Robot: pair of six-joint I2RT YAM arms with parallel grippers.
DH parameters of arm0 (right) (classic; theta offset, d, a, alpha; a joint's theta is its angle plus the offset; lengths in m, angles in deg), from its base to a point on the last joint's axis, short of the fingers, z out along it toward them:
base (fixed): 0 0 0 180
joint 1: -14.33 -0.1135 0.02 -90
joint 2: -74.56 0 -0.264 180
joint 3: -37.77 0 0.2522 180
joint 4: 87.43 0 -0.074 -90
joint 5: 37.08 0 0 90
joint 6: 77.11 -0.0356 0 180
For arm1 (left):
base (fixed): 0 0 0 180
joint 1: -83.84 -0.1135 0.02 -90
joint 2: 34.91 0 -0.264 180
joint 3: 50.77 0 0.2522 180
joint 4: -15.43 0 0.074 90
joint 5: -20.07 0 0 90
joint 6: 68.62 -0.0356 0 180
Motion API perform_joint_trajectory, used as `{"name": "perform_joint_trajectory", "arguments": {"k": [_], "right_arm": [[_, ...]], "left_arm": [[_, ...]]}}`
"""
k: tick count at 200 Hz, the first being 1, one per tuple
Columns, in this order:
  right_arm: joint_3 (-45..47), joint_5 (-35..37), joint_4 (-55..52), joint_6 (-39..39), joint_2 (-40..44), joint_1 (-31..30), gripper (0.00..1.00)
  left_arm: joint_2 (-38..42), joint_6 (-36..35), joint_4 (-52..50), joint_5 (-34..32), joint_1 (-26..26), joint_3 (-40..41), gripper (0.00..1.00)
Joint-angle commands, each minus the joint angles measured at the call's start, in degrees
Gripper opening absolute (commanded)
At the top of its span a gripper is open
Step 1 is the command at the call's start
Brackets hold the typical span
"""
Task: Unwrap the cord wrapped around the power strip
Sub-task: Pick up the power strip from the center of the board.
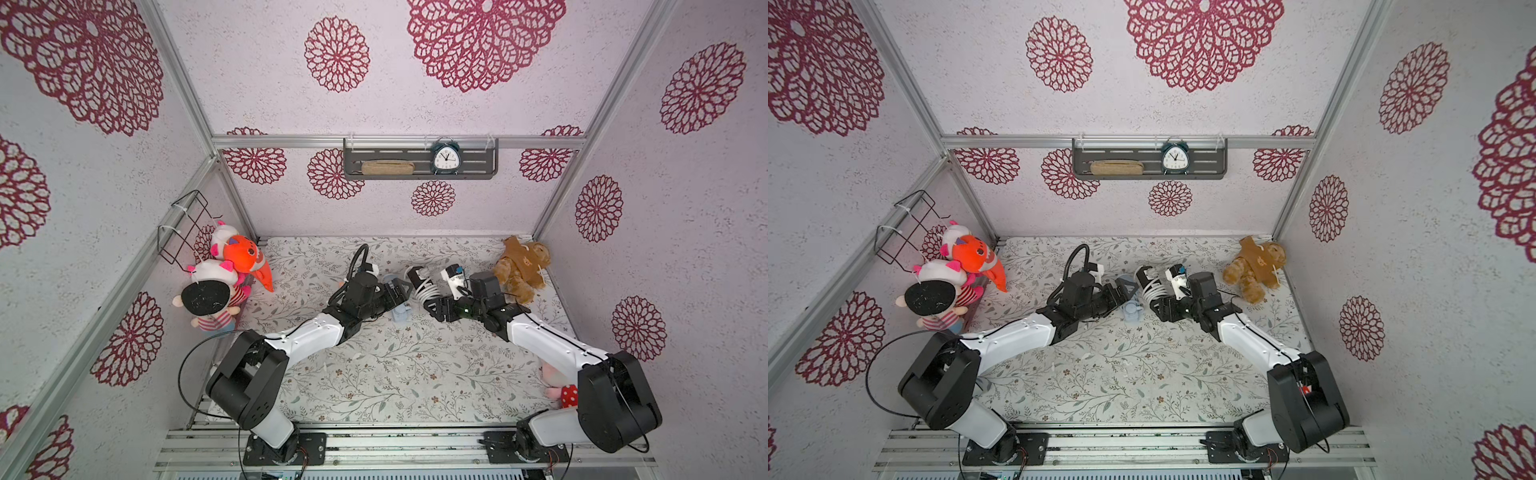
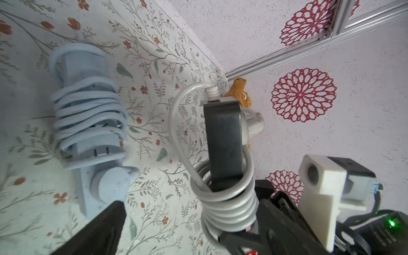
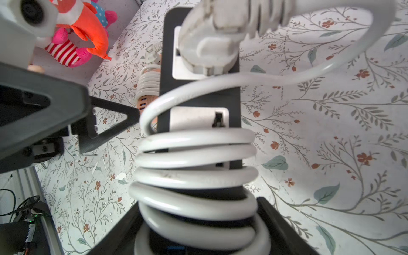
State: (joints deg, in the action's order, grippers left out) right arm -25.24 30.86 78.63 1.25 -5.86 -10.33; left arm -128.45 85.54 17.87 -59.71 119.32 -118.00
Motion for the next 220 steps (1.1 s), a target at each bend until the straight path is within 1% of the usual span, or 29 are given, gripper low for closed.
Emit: {"name": "perform_joint_trajectory", "arguments": {"k": [1,8,44,66,76,96,132,168,178,189,197,207,220], "right_arm": [[-1.03,0.86,7.17,0.93,3.07,-1.0,0.27],[-0.85,1.19,7.45,1.0,3.21,-1.25,0.27],[-0.41,1.67,8.47,0.53,3.39,-1.98,0.27],[-0.09,1.04,9.47,-0.02,3.4,-2.46,0.27],[-0.07,0.75,9.63,-0.13,3.34,-2.57,0.27],[0.1,0.48,10.33,-0.72,3.4,-2.8,0.27],[0.12,-0.45,11.79,-1.54,2.86,-3.62,0.27],[-0.42,-0.19,10.66,-1.5,2.38,-3.83,0.29],[-0.79,-0.19,9.72,-1.53,2.17,-3.81,0.31],[-1.63,-0.5,8.19,-1.29,1.7,-3.82,0.37],[-2.32,-0.69,6.77,-0.9,1.38,-3.81,0.43],[-3.48,-0.4,4.21,0.13,1.23,-3.86,0.54],[-4.7,0.24,0.34,1.85,1.6,-3.81,0.61]], "left_arm": [[-2.31,5.67,9.23,0.86,1.26,-2.38,0.99],[-2.89,5.65,8.91,0.94,1.59,-3.04,1.0],[-5.56,5.79,7.25,0.83,2.96,-5.01,0.95],[-7.29,6.19,7.25,1.02,3.38,-6.24,0.88],[-8.07,6.41,7.67,1.18,3.46,-6.55,0.83],[-8.99,6.65,7.64,1.06,3.62,-7.17,0.78],[-10.47,7.38,9.13,1.61,3.82,-7.57,0.78],[-10.28,7.12,8.84,1.68,3.54,-7.39,0.64],[-10.25,7.13,8.84,1.8,3.41,-7.24,0.61],[-10.32,7.12,9.22,2.31,3.07,-7.17,0.57],[-10.48,7.04,9.6,2.83,2.8,-7.08,0.54],[-10.46,7.05,9.81,3.29,2.23,-6.93,0.52],[-10.33,6.76,9.81,3.86,1.32,-6.56,0.48]]}}
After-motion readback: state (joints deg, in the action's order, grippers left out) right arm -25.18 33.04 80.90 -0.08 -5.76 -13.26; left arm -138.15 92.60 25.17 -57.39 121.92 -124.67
